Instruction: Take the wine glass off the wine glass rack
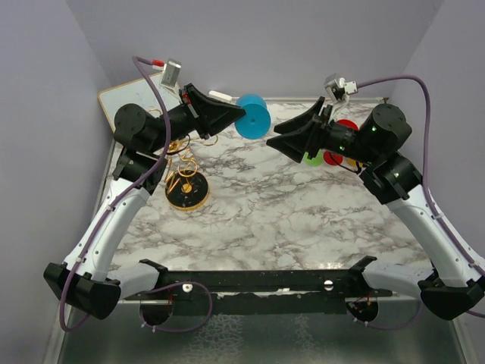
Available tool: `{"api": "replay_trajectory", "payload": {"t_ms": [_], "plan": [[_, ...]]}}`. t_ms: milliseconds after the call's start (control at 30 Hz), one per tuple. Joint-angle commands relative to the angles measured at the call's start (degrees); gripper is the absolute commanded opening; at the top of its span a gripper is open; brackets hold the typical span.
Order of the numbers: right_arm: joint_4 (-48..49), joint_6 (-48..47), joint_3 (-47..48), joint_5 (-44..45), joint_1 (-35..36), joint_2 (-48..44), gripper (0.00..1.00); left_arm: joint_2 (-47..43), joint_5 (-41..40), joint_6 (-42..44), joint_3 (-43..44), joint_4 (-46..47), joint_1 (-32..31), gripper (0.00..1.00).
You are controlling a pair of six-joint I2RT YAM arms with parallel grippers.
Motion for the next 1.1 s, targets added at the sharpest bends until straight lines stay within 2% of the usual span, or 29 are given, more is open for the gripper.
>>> {"api": "replay_trajectory", "payload": {"t_ms": [0,200,500,600,700,767,800,867,967,1067], "plan": [[-0.07,0.67,-0.47,1.1,0.14,-0.48,0.53,-0.76,-1.73,1.74,-0.59,0.84,-1.2,0.0],[0.86,1.7,-0.38,0.82,0.12,0.36,0.52,-0.97,-2.07,1.99,-1.05,0.79,-2.73,0.0],[1.84,3.18,-0.27,-0.33,0.13,1.58,0.42,-0.89,-2.51,2.95,-1.85,0.77,-4.91,0.0],[2.7,3.66,-0.76,-1.33,0.12,1.93,0.29,-0.89,-2.74,3.27,-2.15,0.53,-5.28,0.0],[2.78,3.53,-1.01,-1.71,0.15,2.21,0.06,-1.07,-3.02,3.47,-2.49,0.09,-5.42,0.0],[2.0,2.65,-1.23,-1.02,0.15,2.26,0.01,-1.31,-4.01,4.44,-2.3,-1.82,-5.42,0.0],[1.58,2.02,-1.48,-0.54,0.15,2.12,0.01,-1.63,-5.35,5.47,-1.94,-3.99,-5.42,0.04],[0.44,-0.5,-2.34,1.26,0.15,1.24,0.01,-2.79,-10.08,8.31,-0.99,-10.32,-5.43,0.22],[0.68,-5.69,-6.27,7.15,0.09,-1.92,0.01,-5.8,-21.59,11.14,-0.43,-20.46,-5.42,0.47],[5.48,-11.87,-13.67,14.12,0.14,-7.03,0.01,-8.99,-29.68,10.47,-1.12,-26.67,-5.42,0.59]]}}
